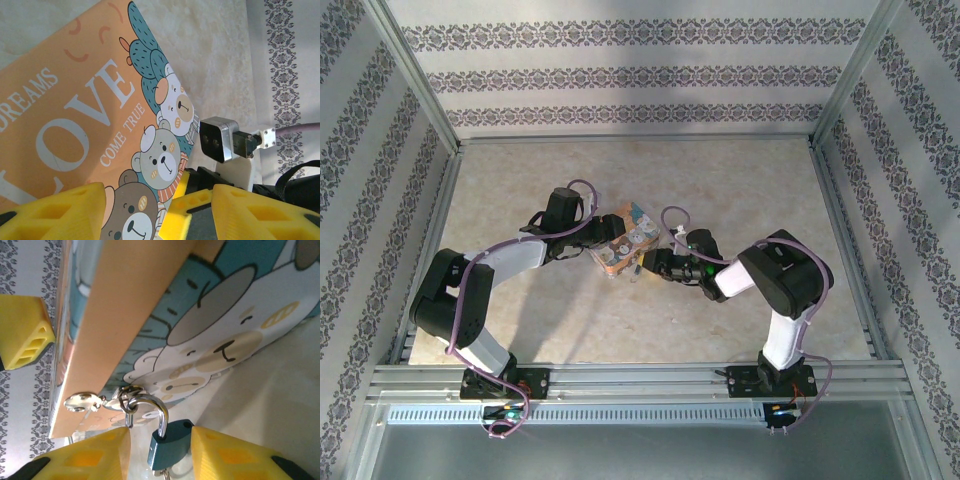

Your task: Unlock a padlock with a key

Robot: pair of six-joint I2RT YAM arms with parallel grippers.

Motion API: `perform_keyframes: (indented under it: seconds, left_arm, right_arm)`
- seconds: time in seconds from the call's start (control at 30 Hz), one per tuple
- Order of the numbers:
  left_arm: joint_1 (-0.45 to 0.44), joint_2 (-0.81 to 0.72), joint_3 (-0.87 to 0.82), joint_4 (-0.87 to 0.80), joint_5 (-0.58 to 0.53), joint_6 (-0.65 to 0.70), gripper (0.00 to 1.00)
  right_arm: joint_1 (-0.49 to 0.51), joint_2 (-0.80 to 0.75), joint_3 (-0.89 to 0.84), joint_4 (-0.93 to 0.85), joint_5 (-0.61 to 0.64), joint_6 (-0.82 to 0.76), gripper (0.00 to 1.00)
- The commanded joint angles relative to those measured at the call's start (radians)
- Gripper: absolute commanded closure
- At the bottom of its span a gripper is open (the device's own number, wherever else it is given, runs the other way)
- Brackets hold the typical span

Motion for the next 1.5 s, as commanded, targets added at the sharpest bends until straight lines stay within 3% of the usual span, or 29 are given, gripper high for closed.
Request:
perform_keyframes:
  seconds: [0.0, 0.67, 0.97, 1.23, 1.47]
  left_arm:
    - [0.000, 0.022, -0.019, -0.091, -0.028, 0.021, 0.42]
    - [0.000, 0.028, -0.017, -0.082, -0.024, 0.017, 0.42]
    - [0.000, 0.028, -0.023, -0.076, -0.024, 0.015, 0.42]
    - [0.001, 0.028, -0.033, -0.068, -0.024, 0.012, 0.42]
    - [0.000, 0.031, -0.036, -0.066, -0.024, 0.014, 0.42]
  right_arm:
    - [0.018, 0.031, 0.020, 0.070, 0.021, 0.025, 0.65]
    - [0.037, 0.077, 0.050, 0.087, 0.045, 0.055, 0.75]
    - [0.041, 0.079, 0.040, 0.120, 0.067, 0.089, 0.85]
    - [0.047, 0.062, -0.005, 0.211, 0.139, 0.182, 0.94]
    - [0.052, 0.059, -0.032, 0.277, 0.200, 0.253, 0.95]
